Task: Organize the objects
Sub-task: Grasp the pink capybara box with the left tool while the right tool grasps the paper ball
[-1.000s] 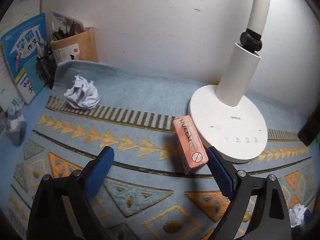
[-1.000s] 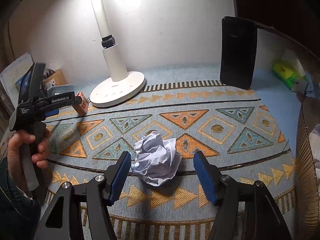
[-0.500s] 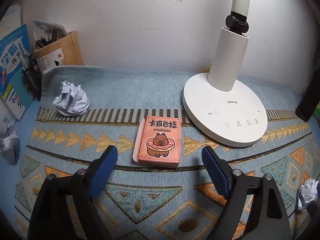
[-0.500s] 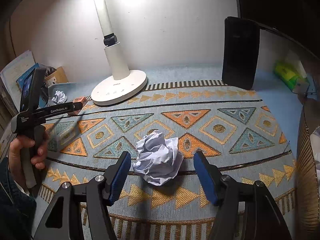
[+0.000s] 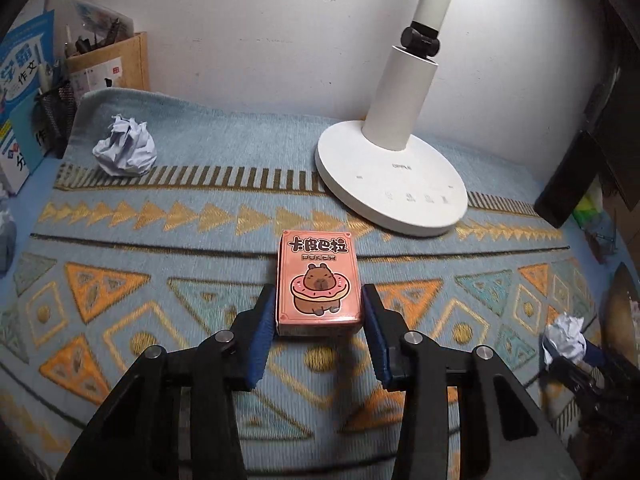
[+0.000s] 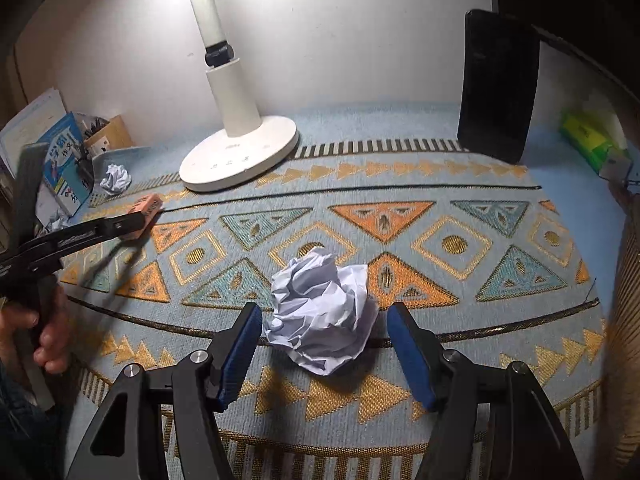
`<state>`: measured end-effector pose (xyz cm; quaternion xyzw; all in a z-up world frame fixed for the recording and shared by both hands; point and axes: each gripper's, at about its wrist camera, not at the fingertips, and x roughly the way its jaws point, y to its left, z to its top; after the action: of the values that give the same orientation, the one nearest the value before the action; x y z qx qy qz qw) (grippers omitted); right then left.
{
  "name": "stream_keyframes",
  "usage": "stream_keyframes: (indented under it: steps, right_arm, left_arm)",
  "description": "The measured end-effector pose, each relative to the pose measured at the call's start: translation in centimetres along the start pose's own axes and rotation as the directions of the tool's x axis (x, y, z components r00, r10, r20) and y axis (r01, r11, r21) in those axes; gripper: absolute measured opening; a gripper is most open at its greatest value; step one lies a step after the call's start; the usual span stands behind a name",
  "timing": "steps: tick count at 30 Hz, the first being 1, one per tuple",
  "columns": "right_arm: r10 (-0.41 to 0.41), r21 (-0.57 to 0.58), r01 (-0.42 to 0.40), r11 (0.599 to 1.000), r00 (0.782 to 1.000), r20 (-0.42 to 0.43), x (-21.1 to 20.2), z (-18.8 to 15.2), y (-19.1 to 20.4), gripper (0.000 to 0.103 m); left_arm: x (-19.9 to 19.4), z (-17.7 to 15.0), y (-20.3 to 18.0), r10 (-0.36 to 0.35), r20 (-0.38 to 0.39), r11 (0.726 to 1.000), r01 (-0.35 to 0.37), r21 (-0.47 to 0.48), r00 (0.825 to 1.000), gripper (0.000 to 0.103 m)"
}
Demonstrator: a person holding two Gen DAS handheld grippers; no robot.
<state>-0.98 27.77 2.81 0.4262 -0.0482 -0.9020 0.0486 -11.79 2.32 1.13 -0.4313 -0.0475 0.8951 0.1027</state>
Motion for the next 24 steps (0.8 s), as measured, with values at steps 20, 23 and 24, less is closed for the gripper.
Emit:
stream_keyframes:
  steps: [20, 23, 24]
  right_arm:
    - [0.086, -0.12, -0.079, 0.99, 0.995, 0.056, -5.4, -5.9, 3.3, 0.061]
    - [0.092, -0.136, -0.083, 0.987, 0.994, 0.061, -5.6, -6.1, 3.4, 0.066]
    - [0.091, -0.143, -0.081, 0.986, 0.994, 0.064, -5.7, -6.2, 3.5, 0.066]
  left_arm:
    - [-7.5, -11.7, -6.3, -0.004, 0.022, 0.998, 0.003, 0.061, 1.0, 0.038]
    - [-7.7, -12.0, -5.9, -0.016, 0.017, 0.999, 0.016, 0.043, 1.0, 0.039]
    - [-7.7, -11.9, -5.8, -0.023, 0.018, 0.999, 0.022, 0.039, 1.0, 0.039]
